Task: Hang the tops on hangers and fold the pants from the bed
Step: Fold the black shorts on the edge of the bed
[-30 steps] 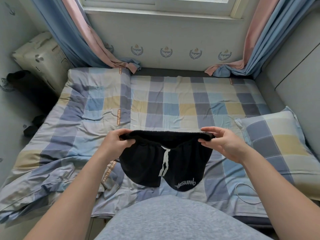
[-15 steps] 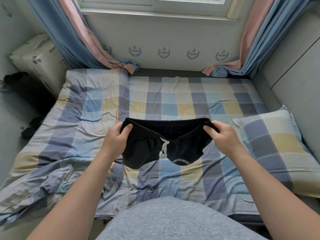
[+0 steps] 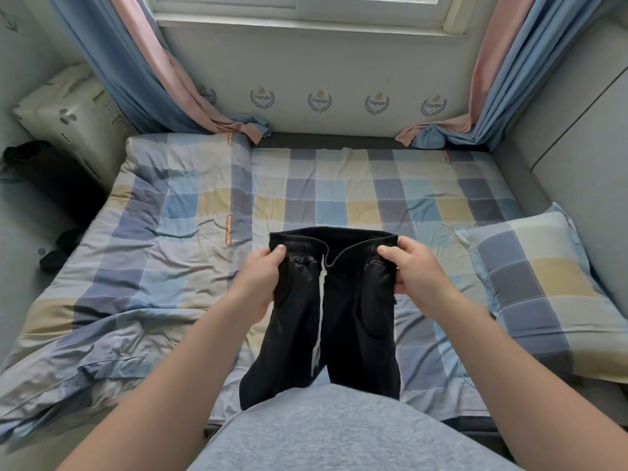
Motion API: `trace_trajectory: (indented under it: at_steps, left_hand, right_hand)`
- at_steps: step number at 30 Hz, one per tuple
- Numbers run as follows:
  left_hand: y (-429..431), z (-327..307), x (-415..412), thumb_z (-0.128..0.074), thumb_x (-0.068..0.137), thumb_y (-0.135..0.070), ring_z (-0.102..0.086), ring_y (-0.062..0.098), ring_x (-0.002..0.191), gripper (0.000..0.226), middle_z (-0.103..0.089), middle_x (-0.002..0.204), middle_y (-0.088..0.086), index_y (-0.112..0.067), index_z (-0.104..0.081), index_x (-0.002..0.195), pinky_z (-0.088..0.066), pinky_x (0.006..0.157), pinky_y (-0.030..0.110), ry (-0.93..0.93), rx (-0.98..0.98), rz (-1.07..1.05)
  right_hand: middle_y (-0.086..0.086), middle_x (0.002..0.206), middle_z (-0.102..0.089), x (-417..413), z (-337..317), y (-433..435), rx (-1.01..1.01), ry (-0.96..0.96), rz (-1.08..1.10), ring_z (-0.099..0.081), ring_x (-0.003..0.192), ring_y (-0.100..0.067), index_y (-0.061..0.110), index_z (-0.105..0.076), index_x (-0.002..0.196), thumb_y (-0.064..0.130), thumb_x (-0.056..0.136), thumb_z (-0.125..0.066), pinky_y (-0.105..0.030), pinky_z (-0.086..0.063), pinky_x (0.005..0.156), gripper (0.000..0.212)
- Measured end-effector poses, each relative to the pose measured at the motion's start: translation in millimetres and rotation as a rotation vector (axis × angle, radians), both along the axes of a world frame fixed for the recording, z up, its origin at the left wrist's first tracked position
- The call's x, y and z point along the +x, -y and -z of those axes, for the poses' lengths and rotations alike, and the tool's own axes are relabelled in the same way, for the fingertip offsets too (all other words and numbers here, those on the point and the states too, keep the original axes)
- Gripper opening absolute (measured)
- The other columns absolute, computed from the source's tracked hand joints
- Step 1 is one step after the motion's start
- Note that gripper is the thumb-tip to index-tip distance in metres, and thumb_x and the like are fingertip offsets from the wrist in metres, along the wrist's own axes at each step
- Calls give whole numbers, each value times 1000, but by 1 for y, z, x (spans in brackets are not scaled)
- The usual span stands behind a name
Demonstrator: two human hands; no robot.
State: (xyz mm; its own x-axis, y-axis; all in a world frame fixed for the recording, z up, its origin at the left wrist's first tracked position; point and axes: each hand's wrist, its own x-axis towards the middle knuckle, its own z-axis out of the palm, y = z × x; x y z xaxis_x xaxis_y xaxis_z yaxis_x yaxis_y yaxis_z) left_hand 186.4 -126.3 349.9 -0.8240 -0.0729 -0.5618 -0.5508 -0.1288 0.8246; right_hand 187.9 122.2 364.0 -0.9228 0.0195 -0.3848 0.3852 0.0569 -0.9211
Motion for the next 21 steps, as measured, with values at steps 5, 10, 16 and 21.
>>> trace_trajectory:
  at_steps: [5,10,16,21]
  left_hand:
    - [-28,-18,16,-52,102,-14,-71,10,83,16,-72,99,6,-9,-59,116,-54,66,22,-192,50,234]
    - [-27,-25,19,-74,72,-6,-69,22,102,57,-68,109,12,-11,-51,124,-56,90,39,-351,78,419]
    - [-21,-15,18,-68,87,-6,-67,26,104,32,-70,109,16,-9,-60,118,-55,85,33,-427,-18,336]
    - [-2,-14,13,-67,83,-9,-66,28,109,41,-67,117,21,-6,-61,124,-53,94,38,-353,153,438]
  right_hand:
    - [-7,88,-75,12,-24,30,-41,-98,-226,-75,79,-24,14,-66,107,11,97,-62,-29,-58,60,11]
    - [5,88,-72,15,-43,39,169,-305,-360,-67,85,-6,27,-75,94,11,97,-60,-18,-51,77,23]
    - [8,123,-54,10,-37,27,356,-481,-170,-52,115,-5,35,-65,118,24,88,-72,-24,-42,98,33]
    - [20,144,-47,7,3,0,-65,-119,-297,-37,137,-1,43,-41,143,51,72,-76,-25,-33,105,79]
